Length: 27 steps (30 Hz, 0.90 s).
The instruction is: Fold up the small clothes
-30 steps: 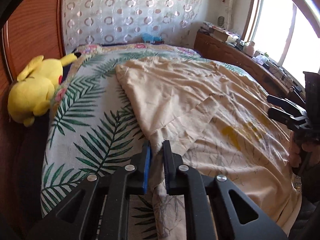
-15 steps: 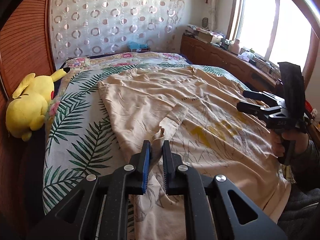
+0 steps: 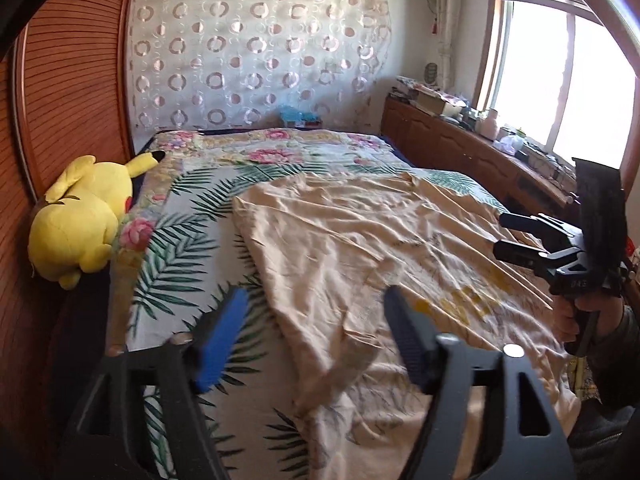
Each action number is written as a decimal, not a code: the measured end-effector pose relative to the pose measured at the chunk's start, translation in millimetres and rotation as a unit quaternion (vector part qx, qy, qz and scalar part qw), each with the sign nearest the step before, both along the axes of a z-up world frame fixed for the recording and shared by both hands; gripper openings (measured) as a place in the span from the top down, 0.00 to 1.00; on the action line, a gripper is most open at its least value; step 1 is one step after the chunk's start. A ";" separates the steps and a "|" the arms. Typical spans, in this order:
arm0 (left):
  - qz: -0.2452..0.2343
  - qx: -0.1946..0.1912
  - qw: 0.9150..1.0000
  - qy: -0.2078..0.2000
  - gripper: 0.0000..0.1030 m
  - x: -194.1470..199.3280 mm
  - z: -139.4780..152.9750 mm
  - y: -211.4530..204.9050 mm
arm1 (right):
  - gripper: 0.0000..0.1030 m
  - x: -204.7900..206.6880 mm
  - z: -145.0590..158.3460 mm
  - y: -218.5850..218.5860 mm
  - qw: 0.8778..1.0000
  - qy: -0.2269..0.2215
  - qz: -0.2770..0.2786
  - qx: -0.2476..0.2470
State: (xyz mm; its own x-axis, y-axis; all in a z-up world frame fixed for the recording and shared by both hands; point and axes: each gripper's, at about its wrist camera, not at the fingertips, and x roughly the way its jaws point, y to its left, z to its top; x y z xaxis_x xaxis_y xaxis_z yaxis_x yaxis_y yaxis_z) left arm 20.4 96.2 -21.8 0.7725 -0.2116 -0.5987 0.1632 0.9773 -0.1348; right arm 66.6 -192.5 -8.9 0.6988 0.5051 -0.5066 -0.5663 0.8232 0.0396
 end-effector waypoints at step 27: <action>0.092 0.007 0.996 0.003 0.21 4.6 -18.7 39.0 | 0.95 77.4 -35.6 66.6 0.990 0.043 0.101 -0.091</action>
State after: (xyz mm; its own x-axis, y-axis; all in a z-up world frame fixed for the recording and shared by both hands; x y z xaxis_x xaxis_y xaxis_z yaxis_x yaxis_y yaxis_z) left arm 24.9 135.2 -40.5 0.7940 -0.0587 -0.6051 -0.0190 0.9925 -0.1211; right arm 144.0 -125.8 -44.5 0.5435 0.5253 -0.6548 -0.7209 0.6917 -0.0435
